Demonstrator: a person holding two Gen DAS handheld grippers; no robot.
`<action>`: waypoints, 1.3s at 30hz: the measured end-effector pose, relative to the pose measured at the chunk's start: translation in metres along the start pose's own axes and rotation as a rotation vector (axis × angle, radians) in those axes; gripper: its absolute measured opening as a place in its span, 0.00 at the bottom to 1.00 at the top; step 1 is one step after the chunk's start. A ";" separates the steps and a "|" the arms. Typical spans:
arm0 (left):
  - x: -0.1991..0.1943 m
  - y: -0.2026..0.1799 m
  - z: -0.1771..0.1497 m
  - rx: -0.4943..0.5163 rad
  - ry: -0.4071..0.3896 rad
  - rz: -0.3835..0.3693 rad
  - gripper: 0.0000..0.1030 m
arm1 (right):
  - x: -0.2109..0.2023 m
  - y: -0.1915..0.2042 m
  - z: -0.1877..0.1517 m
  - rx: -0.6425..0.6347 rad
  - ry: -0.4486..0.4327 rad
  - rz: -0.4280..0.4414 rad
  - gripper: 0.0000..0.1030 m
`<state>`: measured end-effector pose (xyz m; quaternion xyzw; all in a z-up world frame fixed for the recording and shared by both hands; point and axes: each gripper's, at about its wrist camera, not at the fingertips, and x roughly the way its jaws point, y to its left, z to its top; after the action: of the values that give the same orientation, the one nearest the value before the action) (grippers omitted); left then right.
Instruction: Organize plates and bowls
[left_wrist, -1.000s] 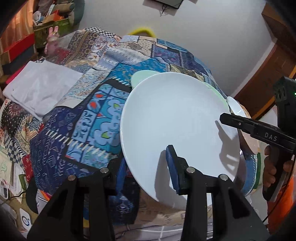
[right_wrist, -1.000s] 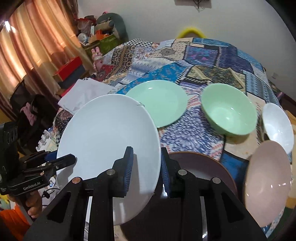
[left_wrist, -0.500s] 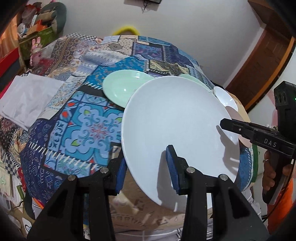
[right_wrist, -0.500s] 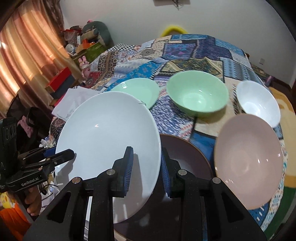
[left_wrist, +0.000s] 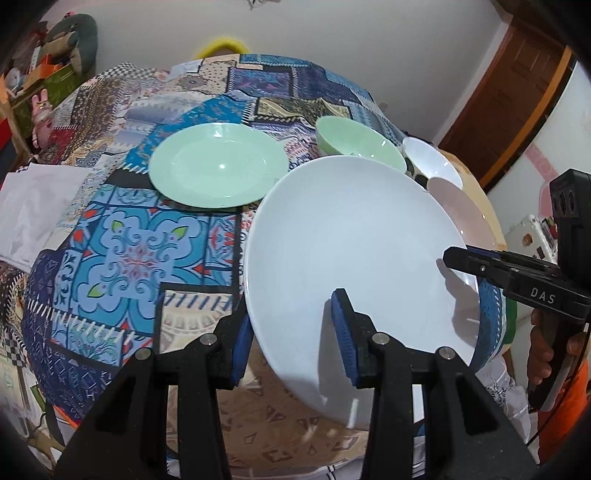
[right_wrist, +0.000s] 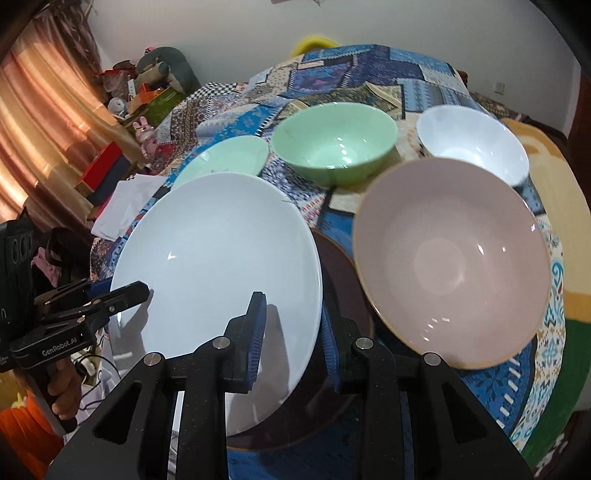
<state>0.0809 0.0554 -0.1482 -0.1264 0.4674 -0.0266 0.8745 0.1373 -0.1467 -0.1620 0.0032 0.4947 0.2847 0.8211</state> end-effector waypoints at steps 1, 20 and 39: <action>0.003 -0.003 0.000 0.005 0.006 0.002 0.40 | 0.000 -0.001 -0.002 0.003 0.004 0.000 0.26; 0.037 -0.017 -0.004 0.052 0.095 0.023 0.40 | 0.005 -0.018 -0.018 0.057 0.023 0.013 0.26; 0.050 -0.022 -0.001 0.078 0.108 0.031 0.40 | -0.009 -0.021 -0.027 0.075 0.000 -0.030 0.28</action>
<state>0.1098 0.0255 -0.1837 -0.0834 0.5145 -0.0379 0.8526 0.1221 -0.1761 -0.1748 0.0265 0.5051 0.2538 0.8244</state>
